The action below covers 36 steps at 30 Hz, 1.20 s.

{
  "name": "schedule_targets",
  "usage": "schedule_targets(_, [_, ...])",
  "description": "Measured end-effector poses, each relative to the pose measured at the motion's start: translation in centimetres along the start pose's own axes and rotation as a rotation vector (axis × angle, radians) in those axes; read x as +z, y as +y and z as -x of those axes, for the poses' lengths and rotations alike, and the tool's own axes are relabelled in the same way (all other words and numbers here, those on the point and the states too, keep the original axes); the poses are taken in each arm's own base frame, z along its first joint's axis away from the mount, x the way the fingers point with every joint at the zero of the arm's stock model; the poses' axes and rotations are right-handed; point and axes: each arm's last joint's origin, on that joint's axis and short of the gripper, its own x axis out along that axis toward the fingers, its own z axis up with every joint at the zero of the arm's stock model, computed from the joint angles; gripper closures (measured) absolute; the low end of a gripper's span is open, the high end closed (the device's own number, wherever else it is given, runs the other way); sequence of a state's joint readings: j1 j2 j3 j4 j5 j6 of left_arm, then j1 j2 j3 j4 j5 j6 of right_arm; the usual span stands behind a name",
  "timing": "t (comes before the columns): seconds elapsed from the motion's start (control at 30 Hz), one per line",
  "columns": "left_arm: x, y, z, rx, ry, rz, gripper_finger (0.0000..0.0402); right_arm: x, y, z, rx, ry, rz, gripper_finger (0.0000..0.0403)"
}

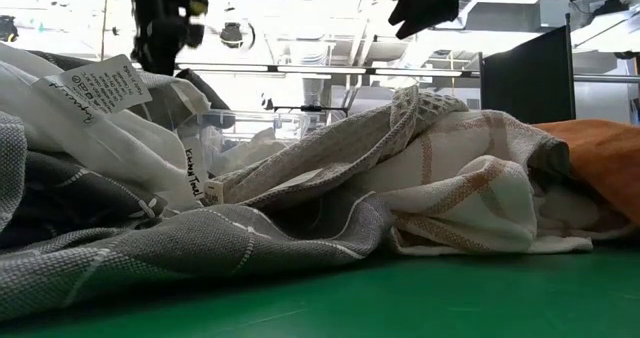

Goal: Sort towels by color in basket
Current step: Put the gray towel into the left transparent bin

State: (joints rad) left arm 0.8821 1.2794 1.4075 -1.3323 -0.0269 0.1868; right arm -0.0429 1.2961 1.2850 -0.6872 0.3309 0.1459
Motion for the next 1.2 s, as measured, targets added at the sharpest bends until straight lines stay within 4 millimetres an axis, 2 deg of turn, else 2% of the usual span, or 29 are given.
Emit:
schedule_targets(0.1, [0.0,-0.8,2.6,-0.079,-0.127,-0.025,0.0197,0.0,0.0,0.0,-0.002,0.0,-0.003,0.0117])
schedule_targets(0.23, [0.1,-3.7,3.4,-0.173,-0.203,-0.161,0.0196,0.1,-0.2,-0.1,-0.005,-0.003,-0.008,0.0117])
schedule_targets(0.37, [1.3,-6.3,2.6,-0.23,-0.219,-0.075,0.0196,0.2,-0.3,-0.1,-0.008,-0.018,-0.01,0.0117])
schedule_targets(0.53, [2.6,-8.3,0.1,-0.071,-0.119,-0.097,0.0196,0.5,-0.3,-0.1,-0.006,-0.044,-0.01,0.0117])
schedule_targets(0.67, [3.7,-9.3,-2.3,-0.03,-0.038,-0.116,0.0196,0.5,-0.3,-0.1,-0.006,-0.041,-0.002,0.0117])
schedule_targets(0.73, [4.1,-9.5,-3.4,-0.004,0.0,-0.124,0.02,0.5,-0.3,-0.1,-0.006,-0.041,0.001,0.0117])
schedule_targets(0.8, [4.3,-9.7,-4.2,0.033,0.042,-0.163,0.0225,0.5,-0.2,-0.1,-0.003,-0.041,0.003,0.0117])
schedule_targets(0.87, [4.2,-9.7,-4.3,0.062,0.059,-0.199,0.0279,0.4,-0.1,0.0,0.001,-0.042,0.006,0.0117])
schedule_targets(0.93, [3.9,-9.6,-4.0,0.062,0.062,-0.226,0.0355,0.4,0.1,0.0,0.006,-0.042,0.009,0.0117])
schedule_targets(0.97, [3.8,-9.4,-3.8,0.057,0.059,-0.229,0.0377,0.4,0.2,0.0,0.009,-0.043,0.012,0.0117])
schedule_targets(1.07, [3.1,-8.3,-2.4,0.069,0.053,-0.205,0.0396,0.4,0.4,0.1,0.015,-0.043,0.015,0.0117])
schedule_targets(1.2, [1.5,-5.8,0.5,0.12,0.019,-0.088,0.0399,0.4,0.5,0.2,0.019,-0.044,0.018,0.0117])
